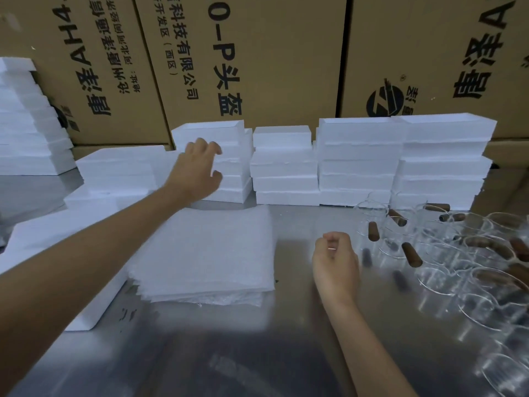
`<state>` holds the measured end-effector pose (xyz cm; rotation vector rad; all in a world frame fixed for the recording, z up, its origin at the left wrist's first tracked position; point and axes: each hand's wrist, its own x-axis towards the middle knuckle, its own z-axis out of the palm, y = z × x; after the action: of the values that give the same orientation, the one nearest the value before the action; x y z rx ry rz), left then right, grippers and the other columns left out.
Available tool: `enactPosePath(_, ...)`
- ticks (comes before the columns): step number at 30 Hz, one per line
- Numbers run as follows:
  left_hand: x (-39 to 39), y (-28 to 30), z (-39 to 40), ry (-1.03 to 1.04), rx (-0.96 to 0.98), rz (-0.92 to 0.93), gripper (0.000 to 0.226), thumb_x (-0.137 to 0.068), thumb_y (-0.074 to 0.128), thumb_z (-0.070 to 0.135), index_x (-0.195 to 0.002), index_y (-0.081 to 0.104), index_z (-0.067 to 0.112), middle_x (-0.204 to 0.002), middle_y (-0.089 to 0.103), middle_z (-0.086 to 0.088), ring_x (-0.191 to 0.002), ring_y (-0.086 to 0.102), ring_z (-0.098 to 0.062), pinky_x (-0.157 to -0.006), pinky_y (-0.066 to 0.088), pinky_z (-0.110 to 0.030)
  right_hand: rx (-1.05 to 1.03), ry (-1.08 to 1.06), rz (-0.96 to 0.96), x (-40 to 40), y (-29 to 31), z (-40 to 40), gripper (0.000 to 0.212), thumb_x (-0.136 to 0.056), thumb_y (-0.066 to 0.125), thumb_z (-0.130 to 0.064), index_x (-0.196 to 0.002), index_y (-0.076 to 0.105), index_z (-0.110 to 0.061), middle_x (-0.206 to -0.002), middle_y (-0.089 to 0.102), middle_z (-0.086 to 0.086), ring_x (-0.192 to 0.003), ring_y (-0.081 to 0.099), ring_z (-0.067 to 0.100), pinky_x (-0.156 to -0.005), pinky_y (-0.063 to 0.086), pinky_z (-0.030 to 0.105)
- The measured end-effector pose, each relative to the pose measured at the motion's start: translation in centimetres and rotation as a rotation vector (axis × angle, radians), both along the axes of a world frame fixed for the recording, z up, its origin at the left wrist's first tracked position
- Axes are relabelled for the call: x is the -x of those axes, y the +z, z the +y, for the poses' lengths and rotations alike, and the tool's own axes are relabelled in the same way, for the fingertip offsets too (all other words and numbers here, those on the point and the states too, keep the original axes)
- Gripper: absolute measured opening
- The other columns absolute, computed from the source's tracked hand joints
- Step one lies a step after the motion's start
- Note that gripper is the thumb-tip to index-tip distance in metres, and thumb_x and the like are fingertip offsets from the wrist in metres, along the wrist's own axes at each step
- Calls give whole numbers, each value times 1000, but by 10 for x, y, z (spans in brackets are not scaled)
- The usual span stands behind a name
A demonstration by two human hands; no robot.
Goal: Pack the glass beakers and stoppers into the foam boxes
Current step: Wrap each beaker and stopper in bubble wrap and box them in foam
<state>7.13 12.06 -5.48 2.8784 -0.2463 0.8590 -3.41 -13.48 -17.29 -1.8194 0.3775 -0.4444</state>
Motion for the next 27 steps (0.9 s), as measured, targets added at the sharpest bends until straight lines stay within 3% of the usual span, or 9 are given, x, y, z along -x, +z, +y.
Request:
enactPosePath(4, -28, -11, -60, -89, 273, 240, 50, -94, 59, 24, -139, 38, 15, -132, 44, -16, -112, 53, -34, -90, 43, -38, -94, -5, -14, -3, 2, -7, 13, -94, 46, -26, -105, 53, -27, -104, 61, -7, -99, 59, 19, -86, 48, 37)
enactPosePath(7, -57, -21, -93, -37, 415, 412, 64, -95, 58, 29, -149, 26, 16, -138, 44, -20, -119, 51, -35, -89, 41, -34, -134, -9, 0, -5, 4, -12, 12, -95, 45, -27, -105, 53, -28, -106, 61, -6, -94, 59, 17, -86, 49, 36)
enactPosePath(9, -73, -30, -105, 27, 477, 444, 68, -96, 57, 30, -152, 20, 19, -144, 37, -21, -125, 48, -38, -96, 41, -37, -142, -8, -1, -5, 5, -12, 13, -95, 46, -27, -106, 54, -26, -105, 61, -5, -93, 59, 16, -87, 50, 37)
enactPosePath(12, -87, -41, -110, 160, 477, 350, 65, -94, 57, 28, -150, 25, 20, -142, 30, -23, -123, 46, -46, -101, 41, -43, -97, 16, -9, -4, 7, -10, 18, -95, 45, -26, -110, 56, -25, -99, 57, -11, -100, 58, 18, -91, 48, 37)
enactPosePath(17, -95, -50, -106, 200, 464, 236, 56, -90, 60, 28, -142, 38, 23, -133, 32, -21, -124, 40, -44, -100, 42, -44, -67, 26, 21, -3, 8, -9, 18, -95, 45, -28, -109, 56, -28, -89, 49, -21, -102, 56, 17, -96, 45, 38)
enactPosePath(24, -92, -48, -107, 245, 458, 176, 54, -82, 71, 26, -128, 43, 24, -130, 31, -19, -121, 35, -38, -85, 40, -40, -91, 28, 10, -4, 10, -10, 18, -94, 46, -25, -107, 57, -25, -90, 51, -19, -101, 57, 18, -97, 45, 41)
enactPosePath(26, -87, -47, -107, 249, 375, 153, 62, -76, 77, 26, -127, 42, 21, -134, 29, -19, -124, 33, -37, -89, 41, -41, -101, 24, 8, -4, 10, -10, 19, -93, 45, -25, -107, 58, -25, -90, 51, -19, -102, 57, 19, -97, 45, 41)
enactPosePath(27, -84, -47, -106, 262, 244, 117, 68, -74, 79, 27, -128, 40, 19, -140, 27, -20, -128, 31, -38, -93, 40, -43, -104, 22, 9, -4, 10, -10, 19, -93, 45, -25, -107, 58, -25, -90, 51, -19, -102, 57, 19, -97, 45, 41)
